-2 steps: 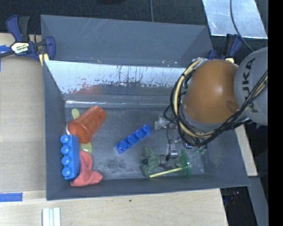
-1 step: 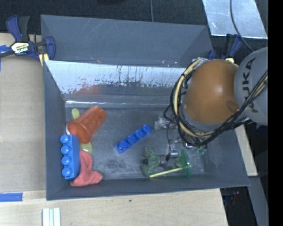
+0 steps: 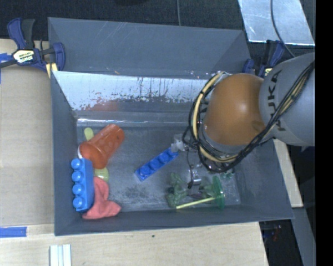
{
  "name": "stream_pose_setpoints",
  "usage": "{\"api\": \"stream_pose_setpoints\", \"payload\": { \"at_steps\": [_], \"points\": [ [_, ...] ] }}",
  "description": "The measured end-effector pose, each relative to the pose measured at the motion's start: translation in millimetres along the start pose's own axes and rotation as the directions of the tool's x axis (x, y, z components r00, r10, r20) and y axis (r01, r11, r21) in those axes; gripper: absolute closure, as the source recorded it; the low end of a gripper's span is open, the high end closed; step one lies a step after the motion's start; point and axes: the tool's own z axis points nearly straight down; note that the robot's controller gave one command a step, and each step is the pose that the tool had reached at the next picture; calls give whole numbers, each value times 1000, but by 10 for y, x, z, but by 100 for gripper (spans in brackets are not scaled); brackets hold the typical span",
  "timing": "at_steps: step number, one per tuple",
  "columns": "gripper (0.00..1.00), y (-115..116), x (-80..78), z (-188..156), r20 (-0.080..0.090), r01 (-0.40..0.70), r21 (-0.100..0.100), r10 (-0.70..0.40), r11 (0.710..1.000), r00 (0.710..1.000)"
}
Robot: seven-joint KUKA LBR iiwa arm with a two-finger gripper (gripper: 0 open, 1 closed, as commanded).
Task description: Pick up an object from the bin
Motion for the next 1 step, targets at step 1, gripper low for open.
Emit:
{"api": "stream_pose_setpoints", "payload": {
  "at_steps": [1],
  "points": [
    [0, 151, -335, 409, -3, 3, -2, -3, 1000, 1000]
  ]
}}
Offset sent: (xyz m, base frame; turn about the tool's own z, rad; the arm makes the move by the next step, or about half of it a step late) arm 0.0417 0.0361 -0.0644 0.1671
